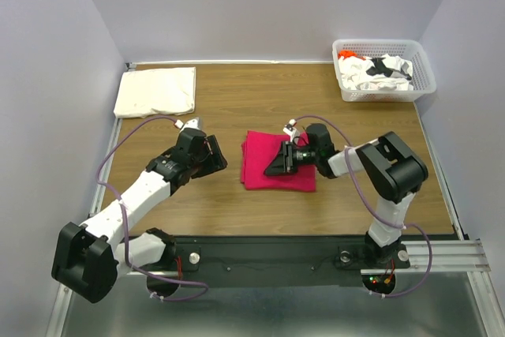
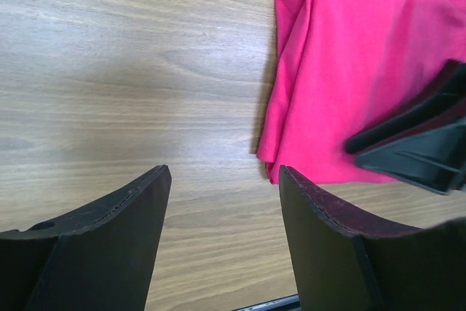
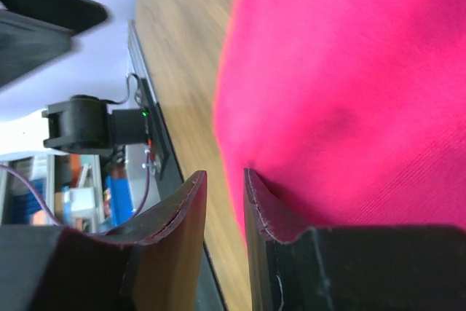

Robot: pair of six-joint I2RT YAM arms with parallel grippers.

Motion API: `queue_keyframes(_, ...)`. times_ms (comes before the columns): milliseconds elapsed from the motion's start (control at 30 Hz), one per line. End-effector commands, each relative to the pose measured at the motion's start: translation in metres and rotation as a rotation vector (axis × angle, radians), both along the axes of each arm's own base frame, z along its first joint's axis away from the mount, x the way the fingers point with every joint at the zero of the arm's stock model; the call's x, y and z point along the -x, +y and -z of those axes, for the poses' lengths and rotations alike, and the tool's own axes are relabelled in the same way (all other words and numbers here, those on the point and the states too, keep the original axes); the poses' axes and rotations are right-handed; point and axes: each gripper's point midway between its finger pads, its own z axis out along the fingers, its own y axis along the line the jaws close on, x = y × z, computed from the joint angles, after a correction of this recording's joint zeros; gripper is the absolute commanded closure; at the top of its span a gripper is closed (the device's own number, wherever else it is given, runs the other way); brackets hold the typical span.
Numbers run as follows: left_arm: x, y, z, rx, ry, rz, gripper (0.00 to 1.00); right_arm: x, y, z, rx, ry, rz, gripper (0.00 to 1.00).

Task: Fold and stack the t-shirts
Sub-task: Fold the tshirt

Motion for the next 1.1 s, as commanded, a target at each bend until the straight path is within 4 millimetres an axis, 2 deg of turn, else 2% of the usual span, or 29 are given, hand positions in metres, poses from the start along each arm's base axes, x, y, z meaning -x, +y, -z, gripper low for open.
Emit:
queue_keyframes(0,0.001,0.005,-0.008,0.006,-0.036,-0.015,0.27,-0.037,-0.013,-0.054,-0.024,-0.22,0.072,0.67)
queue_keyframes(33,0.002,0.005,-0.007,0.008,-0.034,-0.013,0.27,-0.052,-0.024,-0.06,0.002,-0.222,0.11,0.67)
queue_keyframes(67,0.002,0.005,-0.006,0.009,-0.034,-0.011,0.27,-0.059,-0.029,-0.068,0.013,-0.245,0.122,0.67)
queue_keyframes(100,0.002,0.005,-0.006,0.011,-0.034,-0.011,0.27,-0.068,-0.043,-0.06,0.07,-0.236,0.15,0.67)
queue_keyframes(167,0.004,0.005,-0.005,0.013,-0.033,-0.01,0.27,-0.086,-0.053,-0.062,0.103,-0.275,0.179,0.67)
queue_keyframes(233,0.004,0.005,-0.004,0.014,-0.031,-0.007,0.27,-0.102,-0.073,-0.058,0.113,-0.263,0.233,0.67)
queue_keyframes(367,0.005,0.004,-0.005,0.021,-0.029,-0.003,0.27,-0.121,-0.098,-0.034,0.14,-0.234,0.284,0.67)
queue_keyframes(433,0.006,0.004,-0.004,0.02,-0.029,-0.004,0.27,-0.129,-0.113,-0.015,0.146,-0.202,0.312,0.67)
queue_keyframes(633,0.009,0.006,-0.001,0.017,-0.024,-0.006,0.27,-0.14,-0.135,0.026,0.194,-0.146,0.363,0.68)
queue_keyframes(700,0.009,0.006,0.0,0.017,-0.022,-0.006,0.27,-0.144,-0.142,0.028,0.209,-0.15,0.383,0.68)
queue_keyframes(767,0.009,0.007,0.001,0.01,-0.019,-0.008,0.28,-0.15,-0.143,0.011,0.208,-0.191,0.389,0.68)
queue_keyframes(833,0.008,0.009,0.001,0.002,-0.02,-0.015,0.27,-0.147,-0.145,0.009,0.284,-0.19,0.383,0.67)
queue_keyframes(867,0.006,0.011,0.0,-0.008,-0.025,-0.022,0.27,-0.153,-0.144,-0.004,0.316,-0.23,0.379,0.66)
queue_keyframes(900,0.005,0.011,0.001,-0.012,-0.027,-0.024,0.27,-0.142,-0.135,-0.012,0.37,-0.255,0.326,0.64)
queue_keyframes(967,0.0,0.012,-0.001,-0.019,-0.044,-0.033,0.26,-0.142,-0.13,-0.025,0.458,-0.306,0.319,0.61)
queue_keyframes(1067,-0.008,0.013,0.0,-0.032,-0.046,-0.044,0.21,-0.12,-0.107,-0.038,0.552,-0.36,0.278,0.55)
